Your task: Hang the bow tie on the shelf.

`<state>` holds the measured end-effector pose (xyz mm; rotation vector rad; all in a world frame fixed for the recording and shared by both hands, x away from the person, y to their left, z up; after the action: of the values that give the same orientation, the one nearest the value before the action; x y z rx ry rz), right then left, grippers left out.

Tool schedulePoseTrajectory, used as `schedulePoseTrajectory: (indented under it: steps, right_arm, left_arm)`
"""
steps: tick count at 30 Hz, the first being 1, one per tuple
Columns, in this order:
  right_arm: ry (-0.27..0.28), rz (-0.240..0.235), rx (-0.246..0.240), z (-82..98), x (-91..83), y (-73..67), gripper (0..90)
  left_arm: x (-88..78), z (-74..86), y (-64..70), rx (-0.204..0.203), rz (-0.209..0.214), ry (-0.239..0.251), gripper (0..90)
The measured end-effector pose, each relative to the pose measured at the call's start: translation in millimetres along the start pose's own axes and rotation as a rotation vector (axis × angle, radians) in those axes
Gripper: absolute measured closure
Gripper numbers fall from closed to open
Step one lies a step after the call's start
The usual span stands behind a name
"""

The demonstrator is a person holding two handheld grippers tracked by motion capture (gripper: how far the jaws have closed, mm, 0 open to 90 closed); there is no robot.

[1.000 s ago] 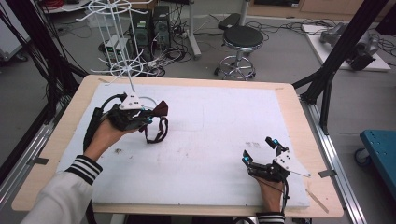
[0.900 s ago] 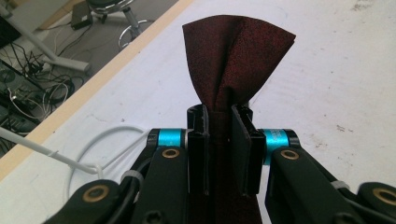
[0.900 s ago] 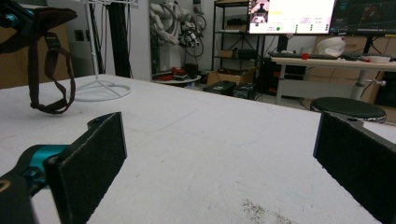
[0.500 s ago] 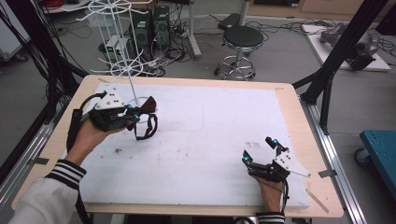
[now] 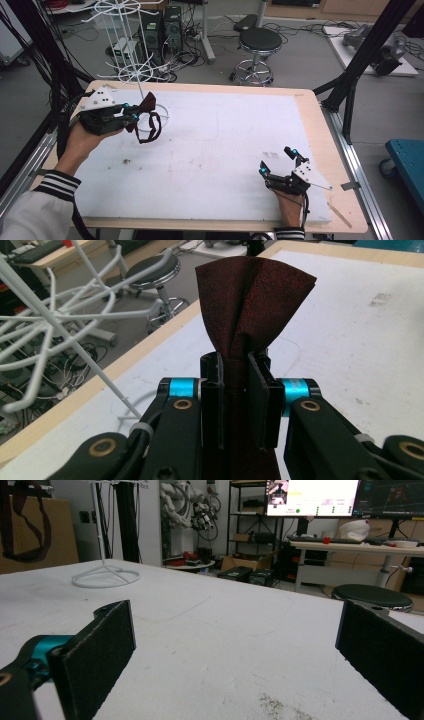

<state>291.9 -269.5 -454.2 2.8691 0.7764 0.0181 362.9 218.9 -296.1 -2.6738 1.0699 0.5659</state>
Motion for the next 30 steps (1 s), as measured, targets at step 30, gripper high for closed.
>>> schedulePoseTrajectory:
  steps: [30]
  right_arm:
    - [0.001, -0.001, 0.004, 0.2, 0.0, 0.3, 1.9]
  left_arm:
    - [8.0, -40.9, -21.9, -0.036, -0.075, 0.038, 77.2]
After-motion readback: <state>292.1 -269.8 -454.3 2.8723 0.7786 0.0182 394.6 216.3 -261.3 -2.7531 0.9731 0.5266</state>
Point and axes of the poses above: each handheld gripper's, and its own axes: x roughly forward along the jaws, z roughly out of its underside, y roughly to its right, the point moved 3 cm from there along x, roughly forward along the jaws, and after that the axes turned 9 degrees about -x, right-handed, at the moved point
